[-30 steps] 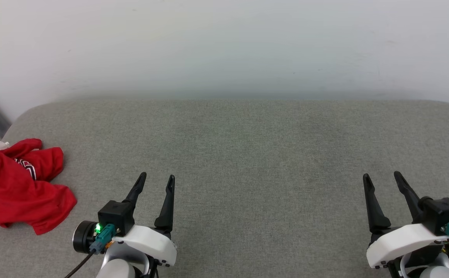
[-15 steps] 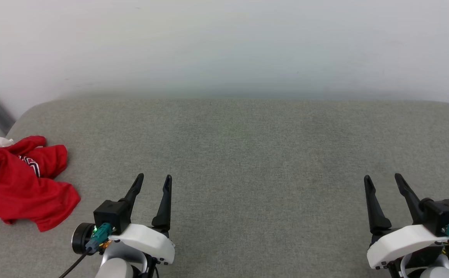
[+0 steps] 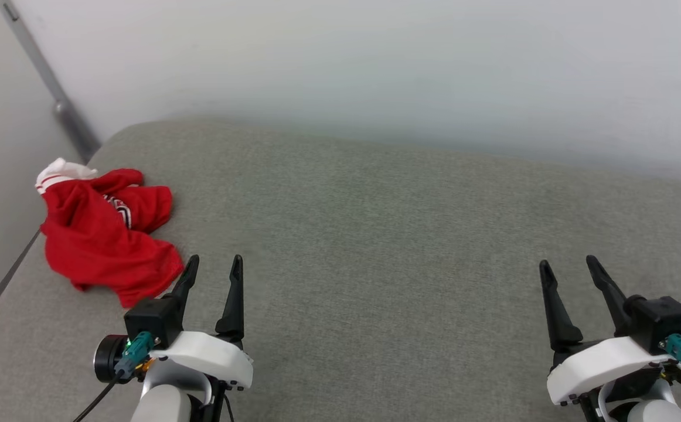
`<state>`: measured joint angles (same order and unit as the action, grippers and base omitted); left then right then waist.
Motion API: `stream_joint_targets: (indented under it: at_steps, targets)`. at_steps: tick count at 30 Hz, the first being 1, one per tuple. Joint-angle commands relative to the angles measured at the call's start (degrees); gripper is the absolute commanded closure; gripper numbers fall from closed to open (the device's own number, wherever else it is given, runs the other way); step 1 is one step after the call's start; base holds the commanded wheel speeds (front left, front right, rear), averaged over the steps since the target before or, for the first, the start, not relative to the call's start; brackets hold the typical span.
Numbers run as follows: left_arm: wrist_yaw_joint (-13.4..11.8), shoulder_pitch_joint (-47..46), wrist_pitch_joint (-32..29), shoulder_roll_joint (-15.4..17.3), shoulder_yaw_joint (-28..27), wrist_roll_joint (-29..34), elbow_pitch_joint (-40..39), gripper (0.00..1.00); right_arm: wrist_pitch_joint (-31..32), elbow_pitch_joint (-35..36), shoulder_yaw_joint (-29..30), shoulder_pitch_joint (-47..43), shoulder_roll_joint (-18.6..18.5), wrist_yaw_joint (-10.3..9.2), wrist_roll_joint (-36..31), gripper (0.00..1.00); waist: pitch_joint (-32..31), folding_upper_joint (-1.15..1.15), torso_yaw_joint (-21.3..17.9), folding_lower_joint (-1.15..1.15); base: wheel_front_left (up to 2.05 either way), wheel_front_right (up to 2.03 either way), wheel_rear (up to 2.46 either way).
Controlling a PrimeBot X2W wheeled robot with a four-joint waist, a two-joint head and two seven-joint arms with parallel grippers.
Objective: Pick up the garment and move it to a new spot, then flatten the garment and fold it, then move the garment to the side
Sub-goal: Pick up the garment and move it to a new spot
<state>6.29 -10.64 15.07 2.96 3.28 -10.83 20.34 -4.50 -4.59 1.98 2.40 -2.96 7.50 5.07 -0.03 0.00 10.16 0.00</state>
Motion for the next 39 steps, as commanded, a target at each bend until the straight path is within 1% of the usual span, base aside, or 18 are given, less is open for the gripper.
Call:
stream_joint_targets:
  at_steps: [1, 10, 11, 15, 19, 24, 28, 32, 36, 39]
  targets:
    - [-0.34, -0.25, 0.15, 0.04, -0.72, -0.02, -0.20, 0.00, -0.04, 0.28, -0.61, 0.48, 0.13, -0.02, 0.53, 0.00, 0.57, 0.00, 3.83, 0.00, 0.00, 0.00, 0.00]
    - [-0.60, -0.20, 0.15, 0.04, -2.67, 0.21, -0.89, 0.00, 0.34, 1.50, -1.82, 1.64, 0.11, -0.02, -0.26, 0.00, 1.93, 0.00, 12.20, 0.00, 0.00, 0.00, 0.00]
    - [-0.60, -0.20, 0.15, 0.04, -2.67, 0.21, -0.89, 0.00, 0.34, 1.50, -1.82, 1.64, 0.11, -0.02, -0.26, 0.00, 1.93, 0.00, 12.20, 0.00, 0.00, 0.00, 0.00]
    - [-0.70, 0.13, 0.15, 0.01, -3.44, 0.20, -1.17, 0.00, 0.84, 2.12, -2.71, 2.41, 0.10, -0.02, -0.42, 0.00, 2.66, 0.00, 14.90, 0.00, 0.00, 0.00, 0.00]
    - [-0.56, 0.37, 0.15, -0.02, -4.17, 0.01, -1.16, 0.00, 1.05, 2.43, -3.20, 2.76, 0.10, -0.02, -0.68, 0.00, 3.26, 0.00, 16.60, 0.00, 0.00, 0.00, 0.00]
    - [-0.50, 0.23, 0.15, -0.04, -4.40, -0.05, -1.37, 0.00, 1.27, 2.67, -3.31, 3.66, 0.10, -0.02, -1.15, 0.00, 3.84, 0.00, 17.58, 0.00, 0.00, 0.00, 0.00]
    - [-0.54, -0.42, 0.15, -0.07, -4.70, -0.24, -1.34, 0.00, 1.49, 2.85, -3.64, 4.03, 0.10, -0.02, -1.38, 0.00, 4.28, 0.00, 17.62, 0.00, 0.00, 0.00, 0.00]
    - [-0.82, -1.58, 0.15, -0.09, -5.01, -0.68, -1.13, 0.00, 1.72, 3.06, -3.89, 4.65, 0.10, -0.02, -1.56, 0.00, 4.99, 0.00, 16.99, 0.00, 0.00, 0.00, 0.00]
    - [-1.30, -5.03, 0.15, -0.06, -5.64, -1.45, -0.46, 0.00, 2.26, 3.68, -4.20, 5.41, 0.10, -0.02, -1.78, 0.00, 6.48, 0.00, 15.84, 0.00, 0.00, 0.00, 0.00]
    - [-1.40, -9.88, -0.40, 1.41, -6.53, -2.07, 1.61, 0.00, 3.01, 4.53, -4.55, 6.56, 0.10, -0.02, -2.26, 0.00, 8.66, 0.00, 14.42, 0.00, 0.00, 0.00, 0.00]
